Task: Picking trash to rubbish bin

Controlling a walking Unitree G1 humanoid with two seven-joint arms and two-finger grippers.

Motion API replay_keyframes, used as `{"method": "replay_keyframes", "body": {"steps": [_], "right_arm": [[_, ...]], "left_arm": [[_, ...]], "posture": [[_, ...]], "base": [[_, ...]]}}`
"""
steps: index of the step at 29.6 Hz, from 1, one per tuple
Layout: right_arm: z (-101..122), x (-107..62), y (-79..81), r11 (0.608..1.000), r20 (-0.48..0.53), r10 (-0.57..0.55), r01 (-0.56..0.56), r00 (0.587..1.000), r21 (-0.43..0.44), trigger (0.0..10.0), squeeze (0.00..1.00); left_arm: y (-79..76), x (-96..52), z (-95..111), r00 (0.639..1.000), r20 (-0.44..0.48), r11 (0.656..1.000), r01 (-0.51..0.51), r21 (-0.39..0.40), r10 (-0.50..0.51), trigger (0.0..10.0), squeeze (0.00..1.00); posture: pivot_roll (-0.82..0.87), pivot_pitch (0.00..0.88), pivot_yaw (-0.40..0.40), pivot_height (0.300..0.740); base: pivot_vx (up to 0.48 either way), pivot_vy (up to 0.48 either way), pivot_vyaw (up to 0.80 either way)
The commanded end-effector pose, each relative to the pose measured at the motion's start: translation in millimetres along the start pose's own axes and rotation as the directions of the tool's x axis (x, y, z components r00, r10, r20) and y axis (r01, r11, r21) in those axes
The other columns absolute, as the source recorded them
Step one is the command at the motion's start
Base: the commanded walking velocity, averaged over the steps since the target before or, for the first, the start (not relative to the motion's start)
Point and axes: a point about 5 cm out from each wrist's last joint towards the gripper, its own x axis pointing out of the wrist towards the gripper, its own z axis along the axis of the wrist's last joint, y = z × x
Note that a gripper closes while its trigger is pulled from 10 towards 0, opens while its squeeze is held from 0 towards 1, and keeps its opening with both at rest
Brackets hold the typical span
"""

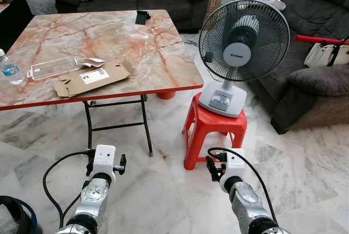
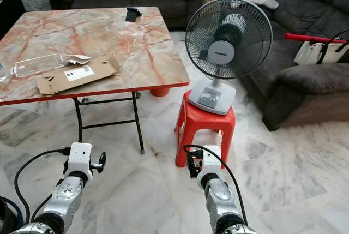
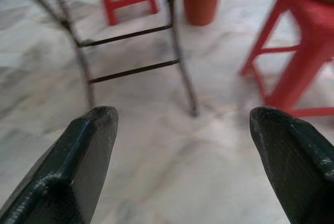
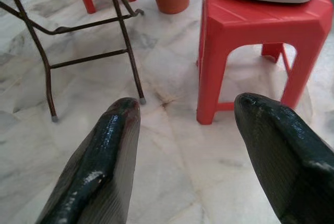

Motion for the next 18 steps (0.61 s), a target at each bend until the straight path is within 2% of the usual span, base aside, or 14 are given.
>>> {"method": "replay_keyframes", "body": {"steps": [1,4,5,6,7,8,9,10,12,14,15,16,17,18], "right_arm": [[7.1,3.0,3.0,1.0,0.025,0.012,-0.012,1.0,-0.006,10.0,0.0],[5.3,2.1,2.7,1.0,0.022,0.013,-0.013,1.0,-0.003,10.0,0.0],[4.8,1.9,2.6,1.0,0.021,0.013,-0.013,1.0,-0.003,10.0,0.0],[4.8,1.9,2.6,1.0,0.021,0.013,-0.013,1.0,-0.003,10.0,0.0],[3.6,1.3,1.9,1.0,0.019,0.013,-0.013,1.0,-0.002,10.0,0.0],[3.3,1.1,1.6,1.0,0.018,0.012,-0.012,1.0,-0.002,10.0,0.0],[3.3,1.1,1.6,1.0,0.018,0.012,-0.012,1.0,-0.002,10.0,0.0],[2.8,0.8,1.2,1.0,0.017,0.011,-0.011,1.0,-0.002,10.0,0.0],[2.5,0.7,0.9,1.0,0.016,0.011,-0.011,1.0,-0.002,10.0,0.0],[2.2,0.5,0.2,1.0,0.013,0.009,-0.009,1.0,-0.002,10.0,0.0],[2.2,0.5,0.2,1.0,0.013,0.009,-0.009,1.0,-0.002,10.0,0.0],[2.1,0.4,-0.2,1.0,0.013,0.006,-0.006,1.0,0.0,10.0,0.0],[2.1,0.4,-0.3,1.0,0.013,0.006,-0.006,1.0,0.0,10.0,0.0],[2.1,0.4,-0.4,1.0,0.013,0.006,-0.006,1.0,-0.001,10.0,0.0]], "left_arm": [[-6.7,7.9,18.2,0.997,0.064,0.999,0.033,-0.041,-0.03,10.0,0.0],[-5.5,15.1,31.4,0.996,0.085,0.978,0.022,-0.209,-0.004,10.0,0.0],[-5.1,16.6,34.2,0.996,0.09,0.968,0.026,-0.25,-0.003,10.0,0.0],[-5.1,16.6,34.2,0.996,0.09,0.968,0.026,-0.25,-0.003,10.0,0.0],[1.4,22.2,44.3,0.994,0.099,0.892,0.007,-0.453,0.043,10.0,0.0],[3.6,24.2,47.7,0.993,0.099,0.846,0.003,-0.533,0.059,10.0,0.0],[3.6,24.2,47.7,0.993,0.099,0.846,0.003,-0.533,0.059,10.0,0.0],[3.1,27.3,50.8,0.995,0.09,0.763,0.022,-0.646,0.047,10.0,0.0],[-0.8,28.3,53.0,0.995,0.101,0.741,0.051,-0.669,0.023,10.0,0.0],[-3.4,28.5,55.8,0.994,0.1,0.829,0.022,-0.559,0.041,10.0,0.0],[-3.4,28.5,55.8,0.994,0.1,0.829,0.022,-0.559,0.041,10.0,0.0],[-2.7,28.8,55.6,0.994,0.07,0.887,-0.044,-0.459,0.085,10.0,0.0],[-2.2,28.9,55.3,0.994,0.062,0.894,-0.058,-0.445,0.095,10.0,0.0],[1.7,28.2,49.4,0.991,0.003,0.92,-0.124,-0.372,0.135,10.0,0.0]], "posture": [[0.05,0.021,-0.067,0.74],[0.04,0.022,-0.071,0.74],[0.04,0.022,-0.071,0.74],[0.04,0.022,-0.071,0.74],[0.04,0.023,-0.073,0.74],[0.04,0.022,-0.073,0.74],[0.04,0.022,-0.073,0.74],[0.04,0.022,-0.073,0.74],[0.04,0.019,-0.072,0.74],[0.04,0.02,-0.071,0.74],[0.04,0.02,-0.071,0.74],[0.04,0.02,-0.071,0.74],[0.04,0.02,-0.071,0.74],[0.03,0.019,-0.073,0.74]], "base": [[0.0,0.0,0.0],[0.0,0.0,0.0],[0.0,0.0,0.0],[0.0,0.0,0.0],[0.0,0.0,0.0],[0.0,0.0,0.0],[0.0,0.0,0.0],[0.0,0.0,0.0],[0.0,0.0,0.0],[0.0,0.0,0.0],[0.0,0.0,0.0],[0.0,0.0,0.0],[0.0,0.0,0.0],[0.0,0.0,0.0]]}}
